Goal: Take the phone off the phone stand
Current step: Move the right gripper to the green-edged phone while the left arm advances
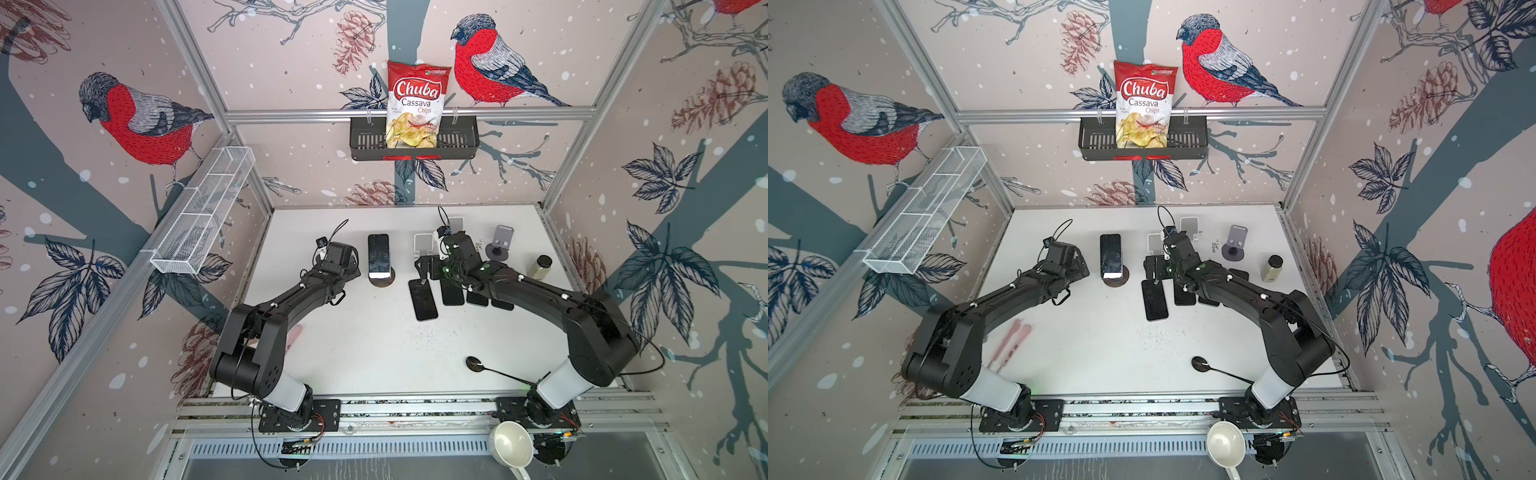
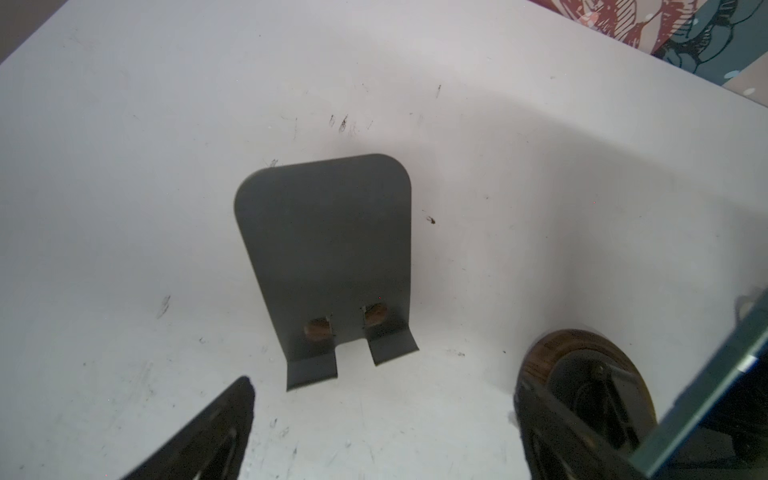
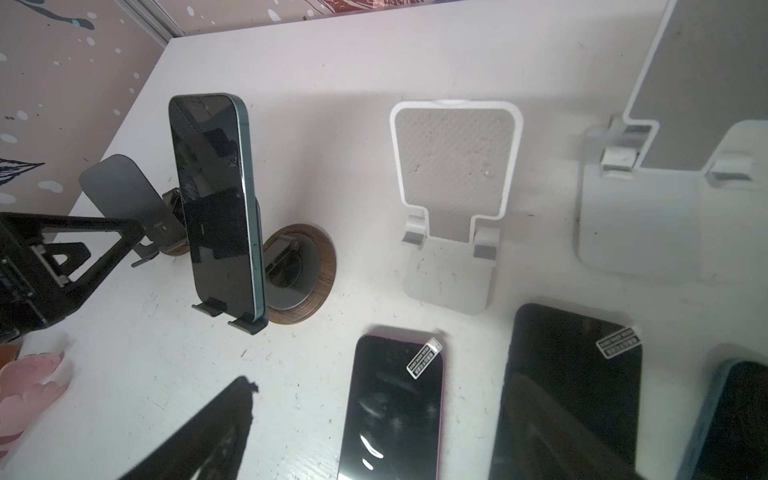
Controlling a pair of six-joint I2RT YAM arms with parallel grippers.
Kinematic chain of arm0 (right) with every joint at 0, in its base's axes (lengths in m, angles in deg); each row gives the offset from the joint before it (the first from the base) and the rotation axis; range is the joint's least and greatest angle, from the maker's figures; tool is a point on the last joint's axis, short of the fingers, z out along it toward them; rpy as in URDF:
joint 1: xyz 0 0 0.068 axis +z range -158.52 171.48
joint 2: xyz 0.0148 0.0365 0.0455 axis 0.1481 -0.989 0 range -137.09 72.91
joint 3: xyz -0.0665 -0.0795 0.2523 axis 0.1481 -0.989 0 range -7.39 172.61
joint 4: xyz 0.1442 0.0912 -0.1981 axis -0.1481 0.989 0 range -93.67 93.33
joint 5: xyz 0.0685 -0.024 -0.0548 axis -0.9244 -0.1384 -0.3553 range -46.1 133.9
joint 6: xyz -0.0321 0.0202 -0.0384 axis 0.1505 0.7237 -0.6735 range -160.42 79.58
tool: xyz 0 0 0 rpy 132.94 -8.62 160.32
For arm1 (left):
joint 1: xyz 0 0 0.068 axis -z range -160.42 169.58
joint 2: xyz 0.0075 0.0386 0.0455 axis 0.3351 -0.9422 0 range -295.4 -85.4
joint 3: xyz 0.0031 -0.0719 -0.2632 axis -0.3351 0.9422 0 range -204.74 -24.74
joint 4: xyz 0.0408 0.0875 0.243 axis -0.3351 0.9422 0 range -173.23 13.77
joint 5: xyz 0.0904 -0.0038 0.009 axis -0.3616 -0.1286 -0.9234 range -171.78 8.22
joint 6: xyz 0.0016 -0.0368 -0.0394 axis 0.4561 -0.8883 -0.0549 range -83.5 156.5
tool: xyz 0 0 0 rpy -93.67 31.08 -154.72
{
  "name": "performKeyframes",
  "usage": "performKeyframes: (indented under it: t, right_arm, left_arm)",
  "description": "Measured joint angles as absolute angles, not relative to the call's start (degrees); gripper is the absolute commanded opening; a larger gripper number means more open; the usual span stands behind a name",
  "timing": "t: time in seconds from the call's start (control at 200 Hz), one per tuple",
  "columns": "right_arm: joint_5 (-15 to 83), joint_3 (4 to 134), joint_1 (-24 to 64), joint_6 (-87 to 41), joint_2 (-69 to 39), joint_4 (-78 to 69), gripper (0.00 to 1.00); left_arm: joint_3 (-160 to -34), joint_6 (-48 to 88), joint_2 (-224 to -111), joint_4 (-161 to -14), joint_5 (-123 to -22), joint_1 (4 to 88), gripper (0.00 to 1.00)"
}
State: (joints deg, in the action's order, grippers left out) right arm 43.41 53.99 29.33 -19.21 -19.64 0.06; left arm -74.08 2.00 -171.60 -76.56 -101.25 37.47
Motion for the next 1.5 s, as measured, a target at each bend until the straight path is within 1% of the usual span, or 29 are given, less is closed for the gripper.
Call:
performKeyframes:
  t: [0.16, 0.37, 0.505, 0.811, 1.051, 1.246, 1.496]
  right_arm:
    - [44.13, 54.41, 29.85, -19.06, -19.99, 0.47, 0.97]
    - [45.38, 56.24, 30.57, -18.75, -21.48, 1.17, 0.97]
    - [45.99, 58.28, 30.99, -17.90, -22.85, 1.22, 0.97]
    - [46.42, 64.61, 32.37, -16.46, -27.75, 1.57, 0.97]
    - [47.08, 72.20, 33.46, -16.46, -32.58, 3.80, 0.97]
    - [48.24, 77.68, 34.22, -16.50, -36.32, 4.85, 0.97]
    - [50.88, 81.66, 36.93, -17.84, -39.55, 6.44, 0.97]
  left_arm:
    - [-71.61, 2.46, -167.25, -77.43, -98.88, 37.84, 0.97]
    - [-66.46, 3.47, -162.48, -83.05, -89.86, 38.70, 0.96]
    - [-65.60, 3.49, -161.50, -85.45, -84.94, 39.88, 0.96]
    - [-61.52, 3.93, -155.90, -88.84, -77.47, 40.03, 0.96]
    - [-57.89, 5.02, -151.73, -91.11, -74.43, 40.03, 0.96]
    - [-56.31, 5.48, -151.16, -92.05, -74.10, 40.03, 0.96]
    - [-53.36, 5.43, -149.39, -94.83, -75.02, 40.03, 0.96]
